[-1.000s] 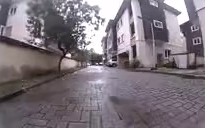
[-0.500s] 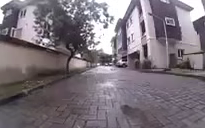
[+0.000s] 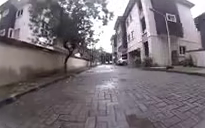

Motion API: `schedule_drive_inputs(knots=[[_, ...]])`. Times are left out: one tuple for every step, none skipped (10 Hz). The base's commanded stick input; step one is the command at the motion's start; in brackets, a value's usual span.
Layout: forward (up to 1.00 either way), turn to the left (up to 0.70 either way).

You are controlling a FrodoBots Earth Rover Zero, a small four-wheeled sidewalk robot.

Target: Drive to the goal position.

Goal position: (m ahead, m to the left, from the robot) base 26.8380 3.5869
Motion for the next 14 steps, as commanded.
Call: schedule_drive_inputs(knots=[[0.70, 0.00], [0.70, 0.00], [0.70, 0.00], [0.70, 0.00], [0.70, 0.00], [0.70, 0.00], [0.70, 0.00], [0.70, 0.00], [0.70, 0.00], [0.70, 0.00], [0.70, 0.00], [0.70, 0.00], [0.70, 0.00], [0.70, 0.00]])
